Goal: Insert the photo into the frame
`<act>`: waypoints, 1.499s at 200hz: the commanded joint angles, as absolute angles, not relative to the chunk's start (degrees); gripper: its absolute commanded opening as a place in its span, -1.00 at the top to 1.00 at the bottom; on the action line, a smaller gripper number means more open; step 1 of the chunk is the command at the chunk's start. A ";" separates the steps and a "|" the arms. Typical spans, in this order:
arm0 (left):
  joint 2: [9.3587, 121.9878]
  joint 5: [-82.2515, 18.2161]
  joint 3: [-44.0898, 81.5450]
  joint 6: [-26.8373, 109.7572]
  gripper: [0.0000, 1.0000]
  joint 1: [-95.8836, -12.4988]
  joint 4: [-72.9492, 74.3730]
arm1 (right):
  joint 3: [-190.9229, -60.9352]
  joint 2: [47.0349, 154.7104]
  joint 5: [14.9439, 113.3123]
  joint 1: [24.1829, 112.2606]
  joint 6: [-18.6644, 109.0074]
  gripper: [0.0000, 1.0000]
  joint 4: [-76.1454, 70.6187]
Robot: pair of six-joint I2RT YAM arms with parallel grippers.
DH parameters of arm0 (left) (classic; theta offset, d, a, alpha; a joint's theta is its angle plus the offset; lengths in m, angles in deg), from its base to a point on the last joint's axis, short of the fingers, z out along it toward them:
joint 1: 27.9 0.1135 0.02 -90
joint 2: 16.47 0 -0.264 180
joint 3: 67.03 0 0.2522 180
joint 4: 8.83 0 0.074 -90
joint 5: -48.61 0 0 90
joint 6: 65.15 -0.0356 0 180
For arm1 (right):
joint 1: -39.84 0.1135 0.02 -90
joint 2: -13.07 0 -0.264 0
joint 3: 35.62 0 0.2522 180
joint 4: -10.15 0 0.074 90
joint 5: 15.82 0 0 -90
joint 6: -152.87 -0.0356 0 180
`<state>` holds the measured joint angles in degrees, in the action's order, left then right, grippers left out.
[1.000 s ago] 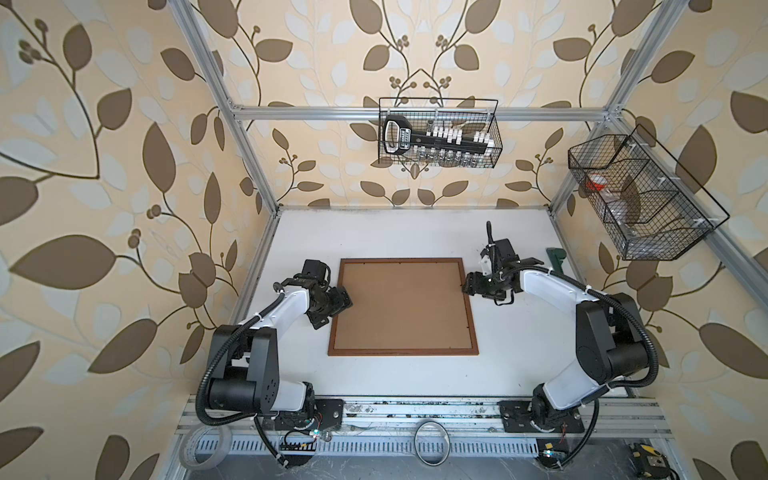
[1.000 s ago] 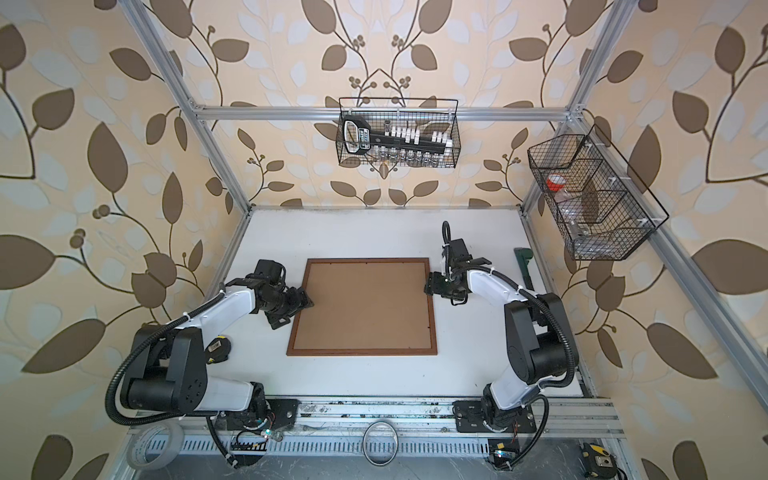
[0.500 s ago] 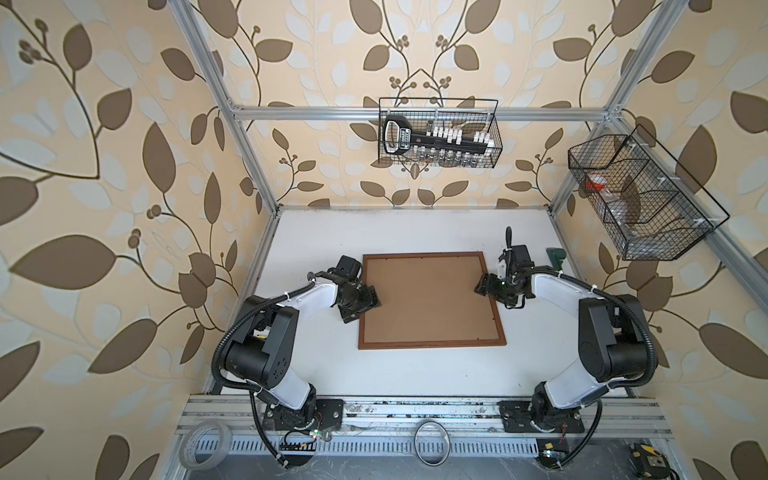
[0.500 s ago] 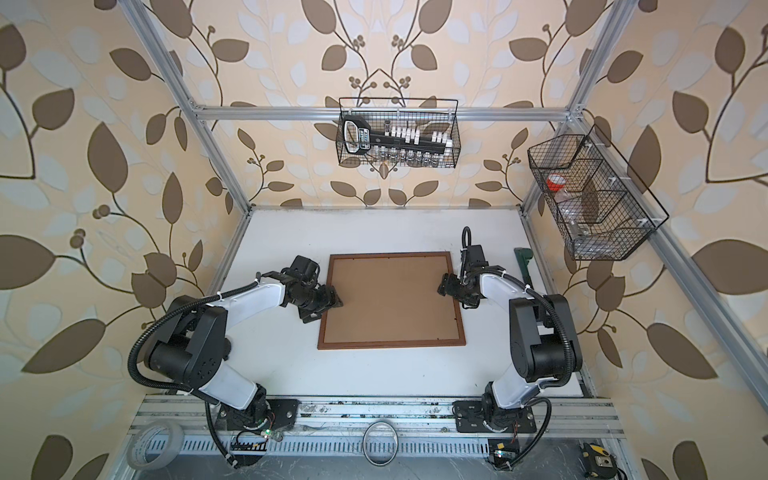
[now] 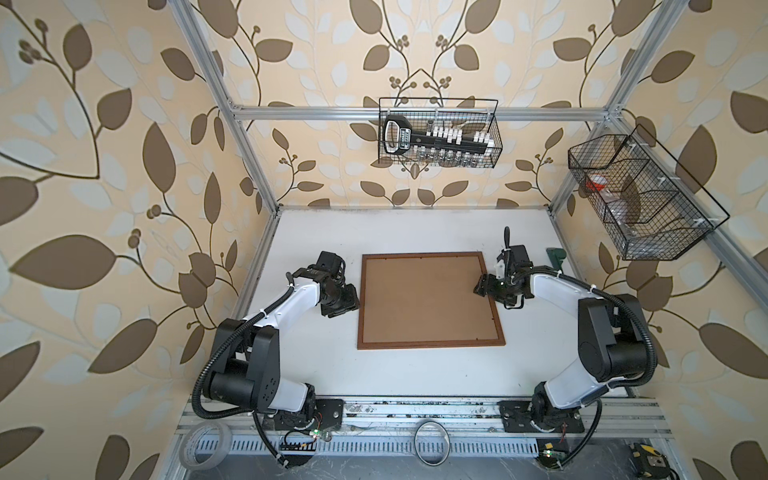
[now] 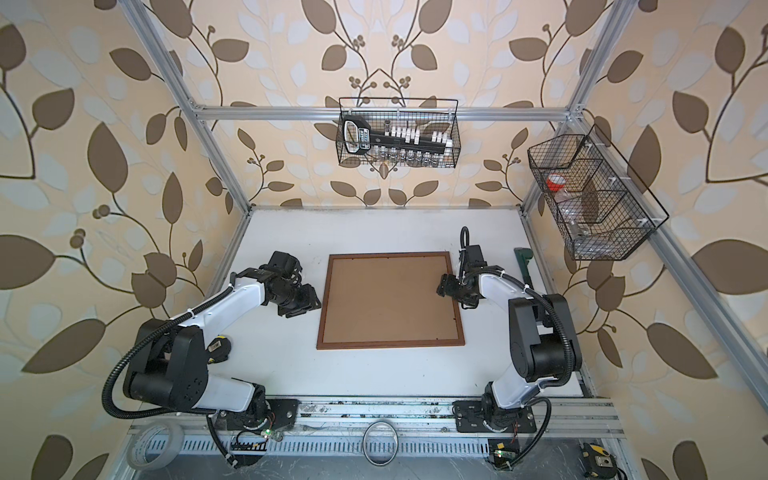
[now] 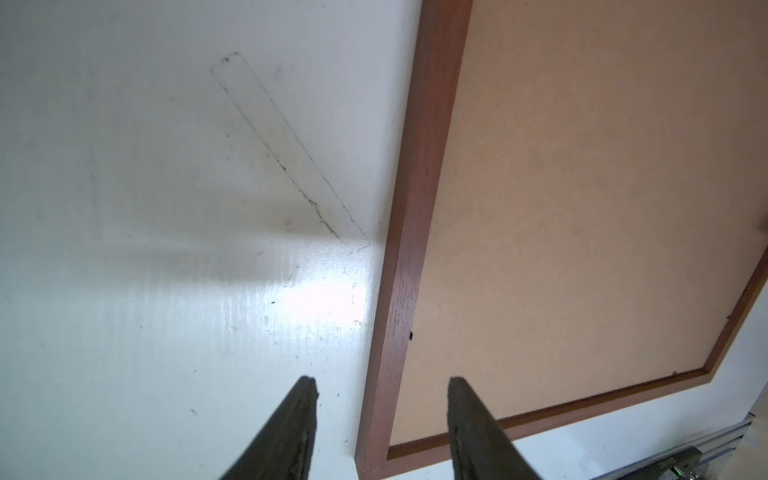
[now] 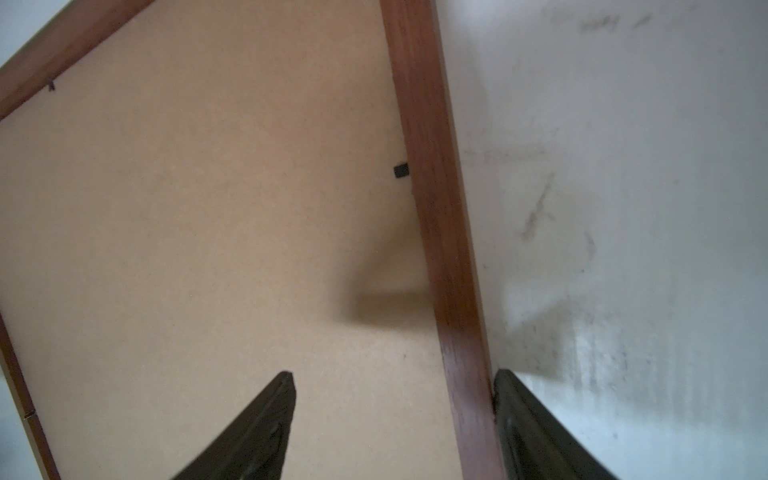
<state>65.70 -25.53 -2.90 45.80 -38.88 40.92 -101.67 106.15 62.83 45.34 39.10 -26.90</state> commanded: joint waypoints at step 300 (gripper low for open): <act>83.41 -32.08 -0.62 45.70 0.52 -45.73 40.64 | -102.35 107.18 63.72 45.72 40.76 -0.51 -27.00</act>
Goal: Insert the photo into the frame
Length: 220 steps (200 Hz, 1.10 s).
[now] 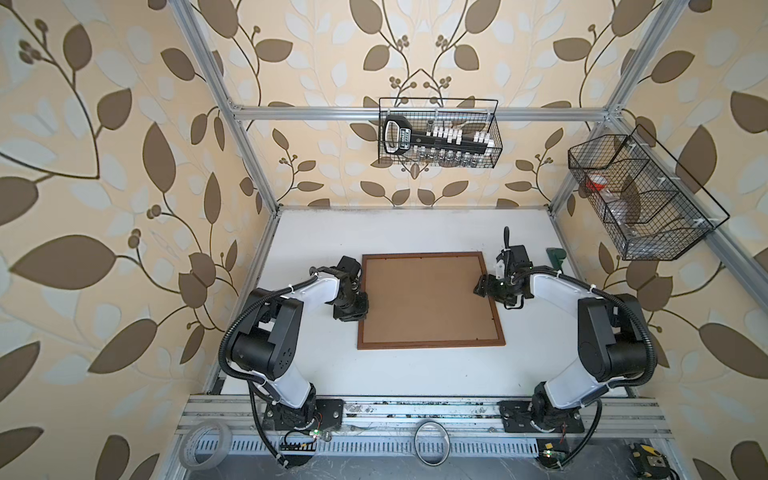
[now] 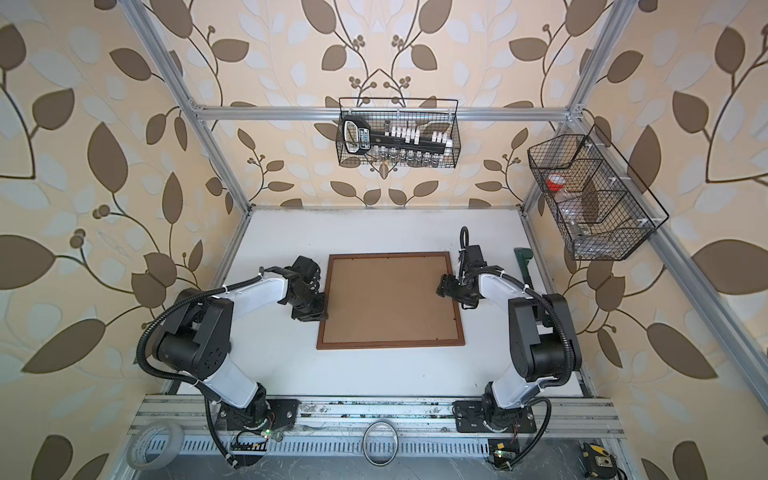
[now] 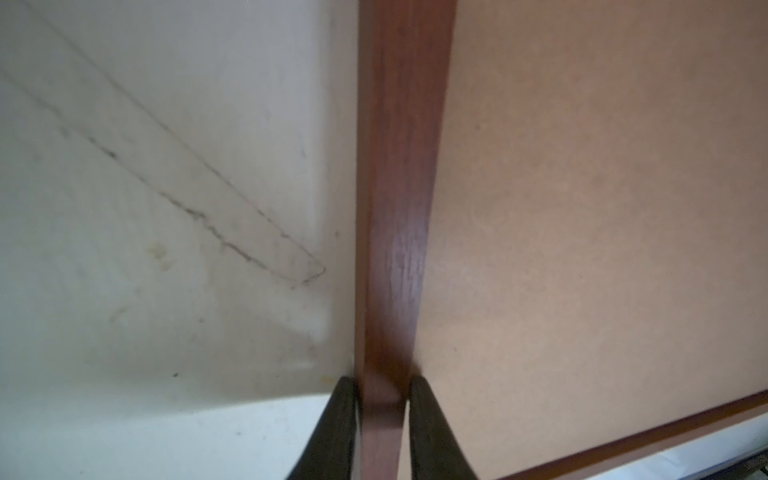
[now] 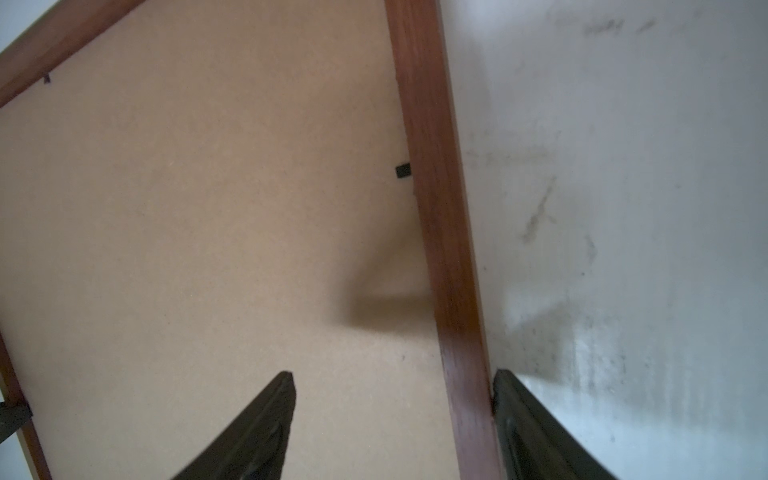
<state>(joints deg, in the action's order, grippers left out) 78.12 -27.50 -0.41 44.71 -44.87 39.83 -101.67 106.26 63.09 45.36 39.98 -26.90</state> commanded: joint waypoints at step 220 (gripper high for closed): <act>52.66 -27.24 -20.92 64.86 -0.63 -46.87 28.51 | -83.16 89.05 66.43 41.36 36.14 -0.73 -32.73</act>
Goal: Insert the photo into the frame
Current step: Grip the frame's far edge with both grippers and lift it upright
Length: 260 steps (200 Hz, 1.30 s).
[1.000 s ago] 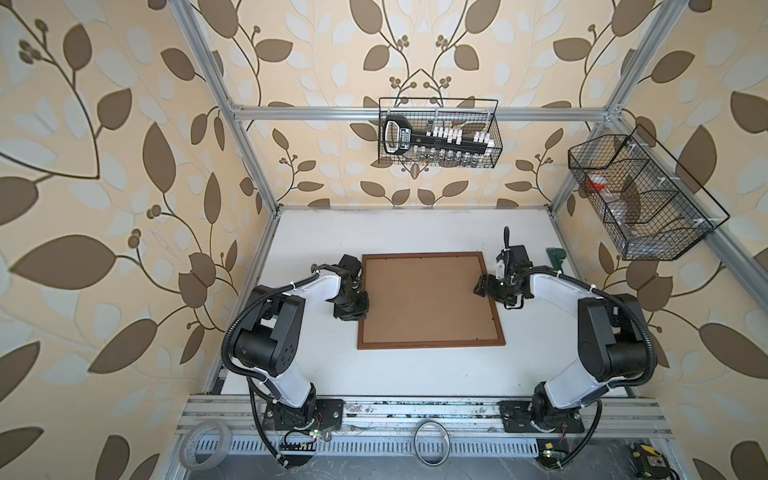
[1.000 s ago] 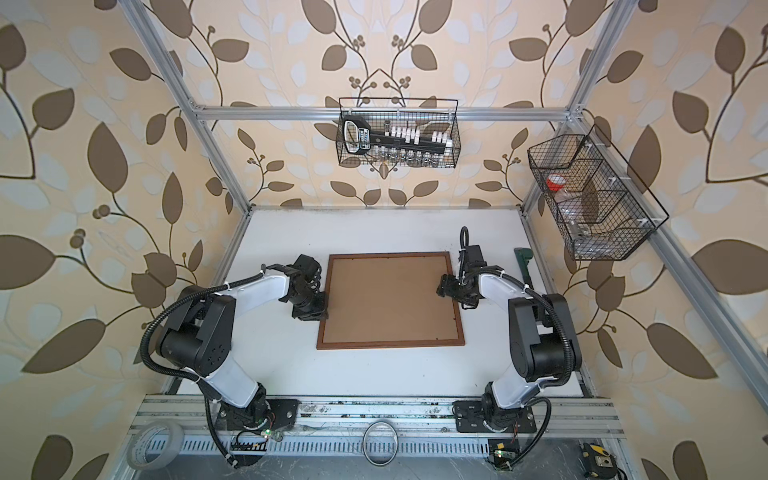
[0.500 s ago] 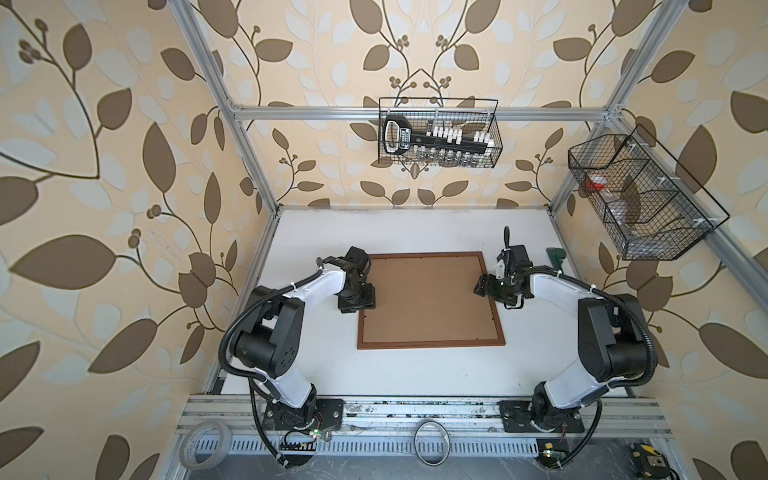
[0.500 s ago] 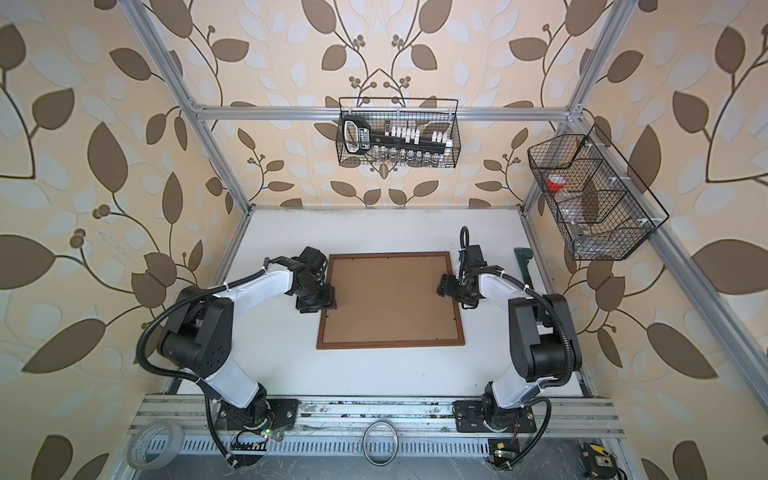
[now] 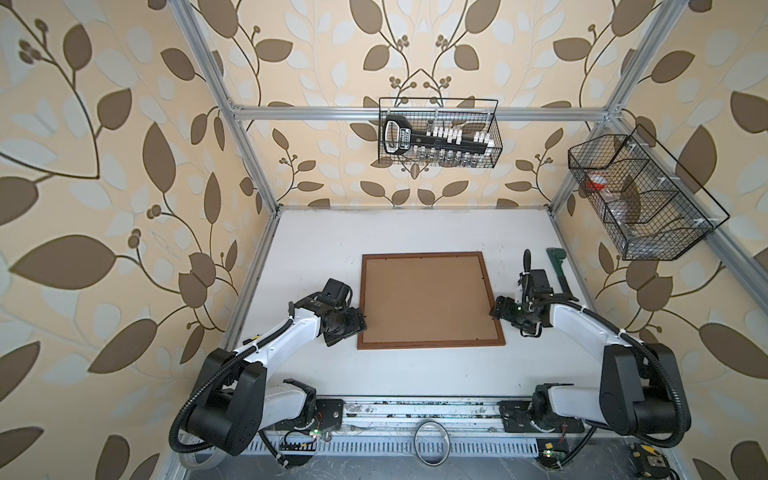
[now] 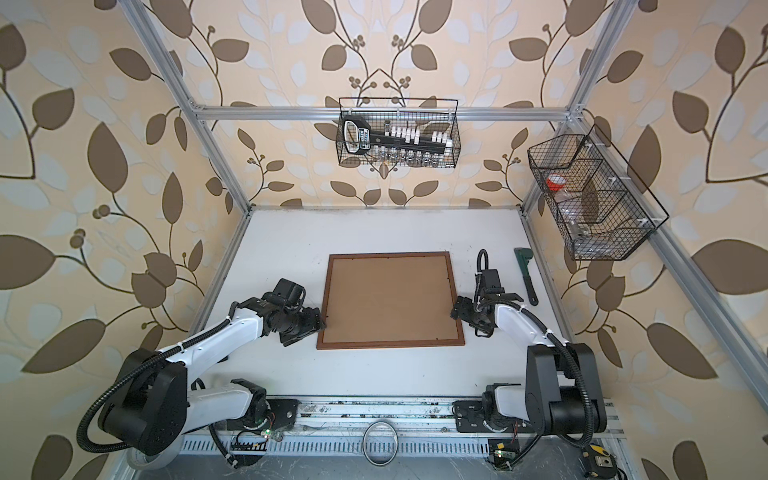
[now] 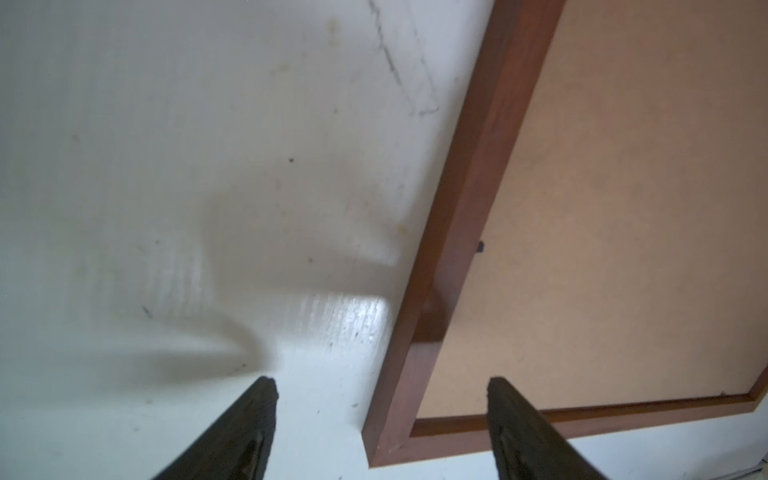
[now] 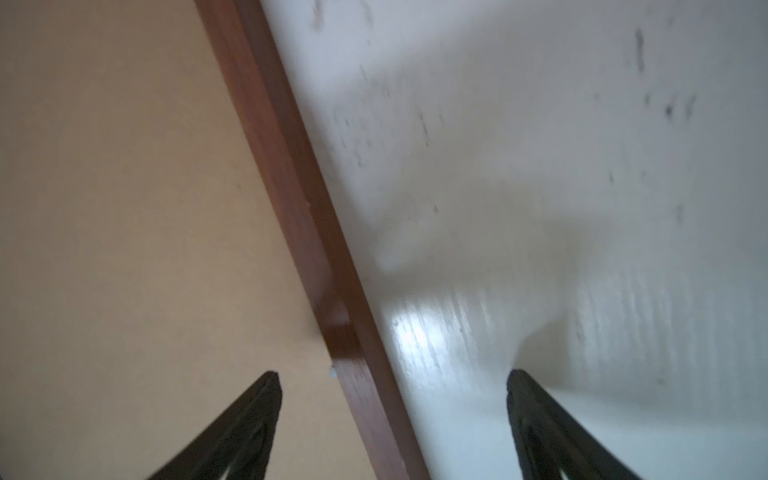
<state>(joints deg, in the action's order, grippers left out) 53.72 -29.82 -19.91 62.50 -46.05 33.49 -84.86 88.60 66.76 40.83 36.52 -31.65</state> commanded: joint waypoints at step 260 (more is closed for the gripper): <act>51.66 -7.56 19.85 54.19 -0.45 -43.19 39.68 | -120.20 81.62 33.05 57.29 35.03 -0.57 -36.46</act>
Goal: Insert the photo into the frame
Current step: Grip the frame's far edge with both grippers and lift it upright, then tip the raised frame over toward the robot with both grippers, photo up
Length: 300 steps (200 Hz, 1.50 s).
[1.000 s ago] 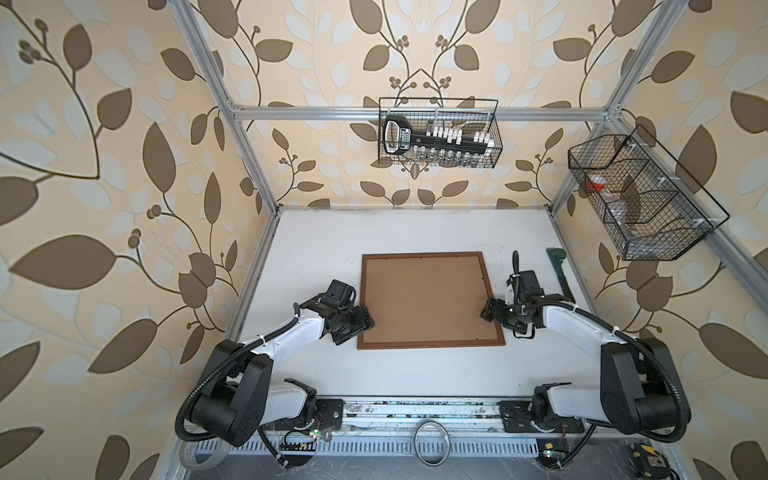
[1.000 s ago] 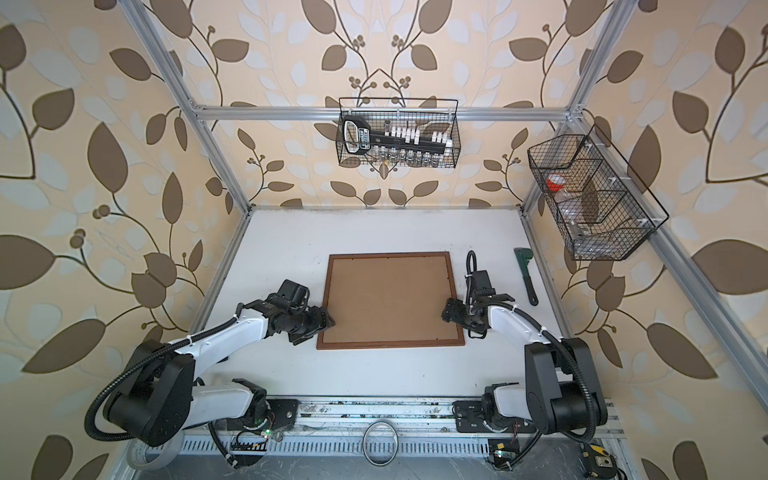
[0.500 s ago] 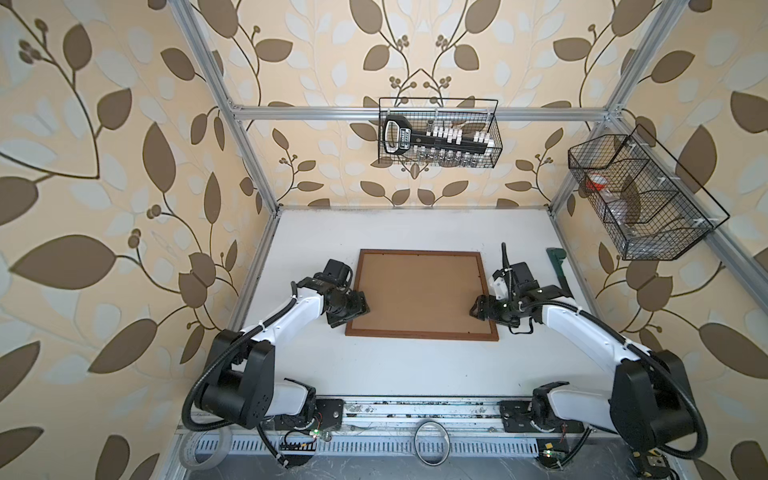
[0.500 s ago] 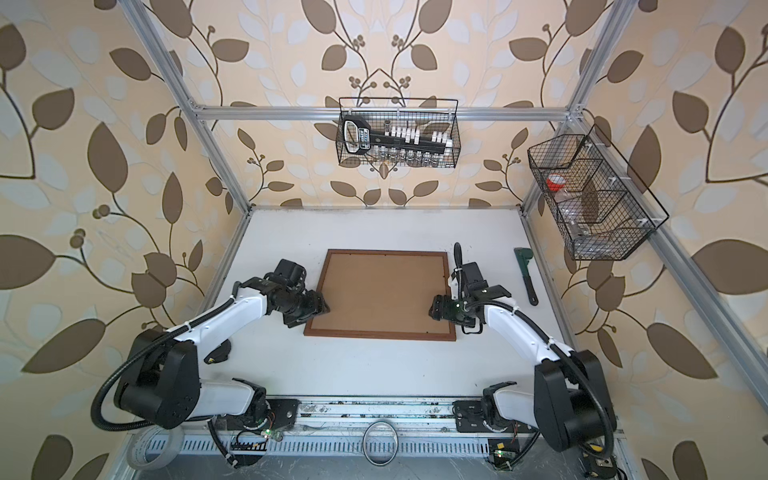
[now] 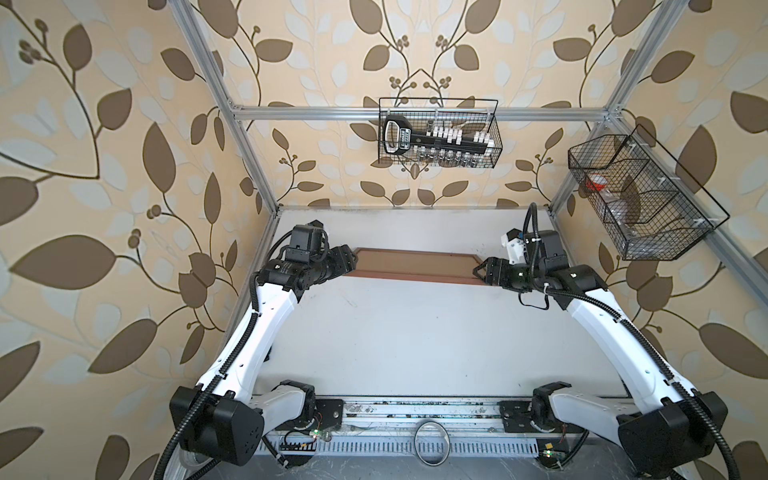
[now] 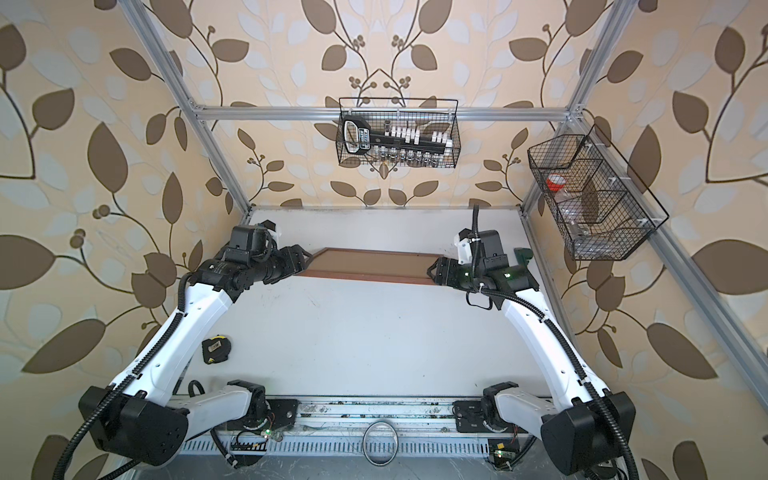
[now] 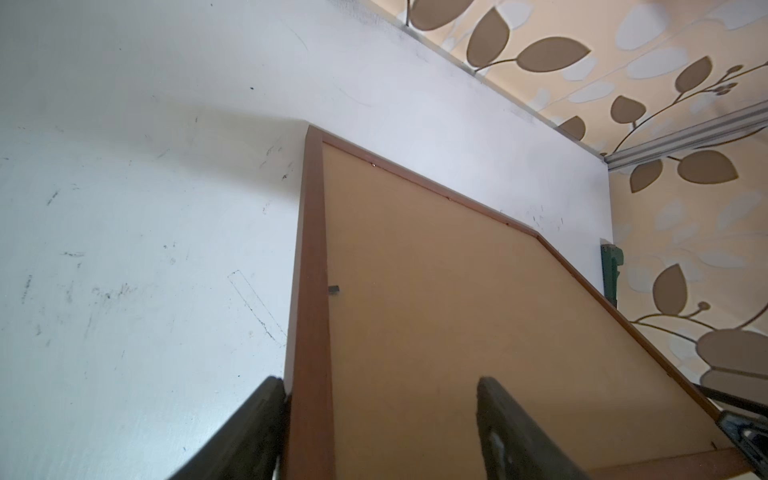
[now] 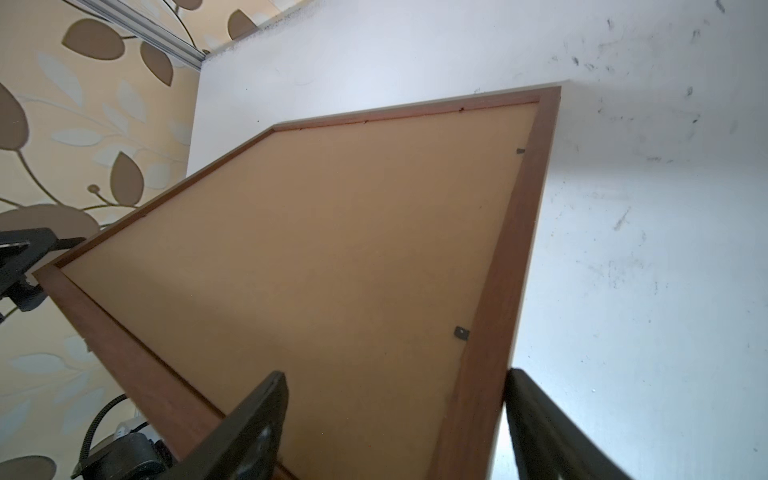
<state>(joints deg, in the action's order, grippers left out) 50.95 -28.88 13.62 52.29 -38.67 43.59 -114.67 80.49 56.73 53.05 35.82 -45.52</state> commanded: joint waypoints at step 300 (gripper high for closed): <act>59.12 -10.67 44.58 62.56 -0.30 -43.32 48.69 | -136.30 83.18 28.04 58.53 15.67 -0.51 -27.42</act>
<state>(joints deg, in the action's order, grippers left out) 60.32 -37.27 39.78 60.23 -37.51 58.08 -132.77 84.90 54.74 52.20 18.25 -38.27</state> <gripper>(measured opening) 0.649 0.759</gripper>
